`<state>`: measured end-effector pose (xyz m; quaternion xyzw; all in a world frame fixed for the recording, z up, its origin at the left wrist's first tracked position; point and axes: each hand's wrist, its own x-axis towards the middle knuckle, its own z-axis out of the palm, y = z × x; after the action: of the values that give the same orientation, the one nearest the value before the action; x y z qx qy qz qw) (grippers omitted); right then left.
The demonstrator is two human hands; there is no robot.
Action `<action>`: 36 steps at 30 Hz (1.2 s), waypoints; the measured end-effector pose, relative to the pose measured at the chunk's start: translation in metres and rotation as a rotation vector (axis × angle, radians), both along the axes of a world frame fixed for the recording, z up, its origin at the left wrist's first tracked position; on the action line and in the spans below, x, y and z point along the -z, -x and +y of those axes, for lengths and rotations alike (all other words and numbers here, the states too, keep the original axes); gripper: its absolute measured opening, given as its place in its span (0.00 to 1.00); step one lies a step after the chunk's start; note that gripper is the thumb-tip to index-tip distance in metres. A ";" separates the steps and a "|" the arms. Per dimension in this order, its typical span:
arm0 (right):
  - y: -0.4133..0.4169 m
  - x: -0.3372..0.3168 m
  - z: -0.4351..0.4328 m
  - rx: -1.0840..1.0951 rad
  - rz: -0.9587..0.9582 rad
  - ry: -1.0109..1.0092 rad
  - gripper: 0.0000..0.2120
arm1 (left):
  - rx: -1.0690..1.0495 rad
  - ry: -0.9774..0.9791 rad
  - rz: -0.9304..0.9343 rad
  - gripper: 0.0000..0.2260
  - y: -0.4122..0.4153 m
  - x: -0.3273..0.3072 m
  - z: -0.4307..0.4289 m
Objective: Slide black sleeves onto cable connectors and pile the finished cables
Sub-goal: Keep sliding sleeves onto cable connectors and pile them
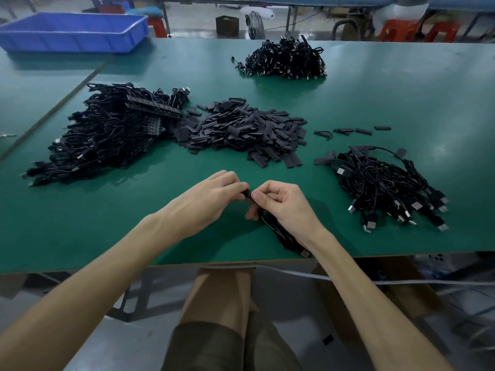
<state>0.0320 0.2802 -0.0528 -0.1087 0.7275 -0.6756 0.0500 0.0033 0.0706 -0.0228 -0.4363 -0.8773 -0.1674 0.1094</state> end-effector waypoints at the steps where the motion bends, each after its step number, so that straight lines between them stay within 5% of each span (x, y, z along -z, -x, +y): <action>1: 0.000 0.000 0.000 -0.002 -0.001 0.003 0.09 | 0.005 0.010 0.009 0.08 -0.001 0.000 0.000; 11: 0.001 0.000 0.000 -0.020 0.001 -0.001 0.07 | 0.046 0.067 0.053 0.09 -0.005 -0.006 0.001; 15: 0.000 0.000 0.001 -0.022 -0.007 -0.006 0.09 | 0.043 0.119 0.046 0.19 -0.008 -0.009 0.002; 25: 0.001 0.001 0.000 -0.032 0.006 -0.065 0.09 | 0.001 0.154 0.090 0.23 -0.012 -0.005 0.002; 36: 0.000 0.001 0.000 -0.017 0.016 -0.112 0.09 | -0.020 0.158 0.130 0.21 -0.016 0.001 0.000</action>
<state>0.0324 0.2804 -0.0535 -0.1174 0.7637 -0.6323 0.0560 0.0196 0.0711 -0.0241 -0.4446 -0.8832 -0.0681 0.1330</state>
